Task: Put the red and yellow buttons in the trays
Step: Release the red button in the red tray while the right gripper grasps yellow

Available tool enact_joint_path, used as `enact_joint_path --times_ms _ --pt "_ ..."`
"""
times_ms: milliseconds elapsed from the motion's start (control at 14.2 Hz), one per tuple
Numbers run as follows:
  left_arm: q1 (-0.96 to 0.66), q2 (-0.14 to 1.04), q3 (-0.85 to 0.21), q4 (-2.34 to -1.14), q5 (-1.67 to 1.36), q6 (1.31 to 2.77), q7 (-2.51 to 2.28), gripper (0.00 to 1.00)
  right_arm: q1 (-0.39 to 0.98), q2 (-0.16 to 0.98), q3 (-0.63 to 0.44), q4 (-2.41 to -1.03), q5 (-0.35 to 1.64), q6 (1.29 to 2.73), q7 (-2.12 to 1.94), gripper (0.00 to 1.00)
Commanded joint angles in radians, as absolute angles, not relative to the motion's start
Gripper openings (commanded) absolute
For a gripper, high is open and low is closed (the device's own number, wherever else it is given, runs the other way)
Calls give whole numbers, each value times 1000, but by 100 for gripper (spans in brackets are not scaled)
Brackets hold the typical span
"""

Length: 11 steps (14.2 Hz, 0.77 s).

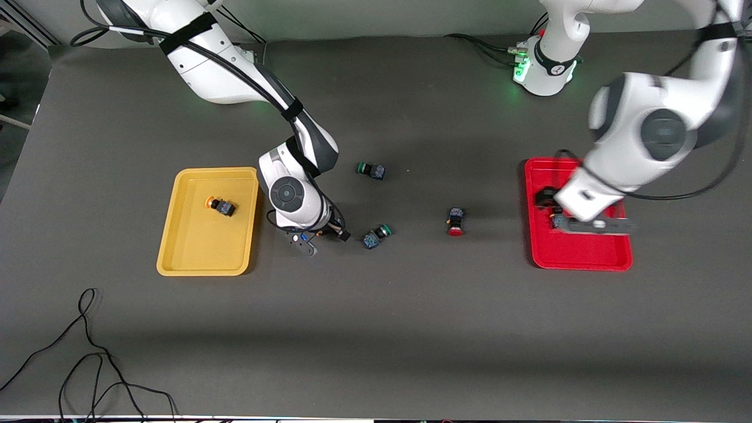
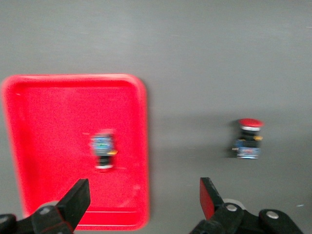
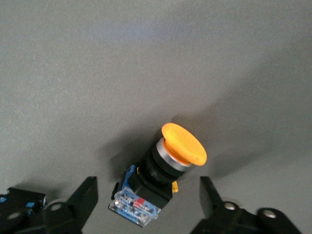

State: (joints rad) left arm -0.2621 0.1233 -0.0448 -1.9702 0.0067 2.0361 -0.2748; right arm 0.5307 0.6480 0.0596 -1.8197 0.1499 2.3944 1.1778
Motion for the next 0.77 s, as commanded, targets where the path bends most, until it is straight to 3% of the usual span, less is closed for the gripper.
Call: enact_joint_path --times_ms 0,70,211,423,563,704 --pt "-408 214 -32 -1911 11 2101 -464 100 534 623 58 -1835 167 2379 1183 7" --pt "-437 248 -32 -1913 12 2146 -503 100 531 615 55 -1835 167 2378 1177 0" --pt "-477 345 -32 -1917 15 2247 -528 100 520 585 48 -1825 163 2300 1158 0" --pt "-492 472 -32 -1919 18 2359 -529 100 496 451 -18 -1828 161 2093 1007 0" --pt "-500 527 -32 -1919 20 2420 -528 100 489 375 -144 -1839 150 1976 858 0" --pt "-500 557 -32 -1917 23 2433 -528 99 489 364 -283 -1877 147 1973 705 0"
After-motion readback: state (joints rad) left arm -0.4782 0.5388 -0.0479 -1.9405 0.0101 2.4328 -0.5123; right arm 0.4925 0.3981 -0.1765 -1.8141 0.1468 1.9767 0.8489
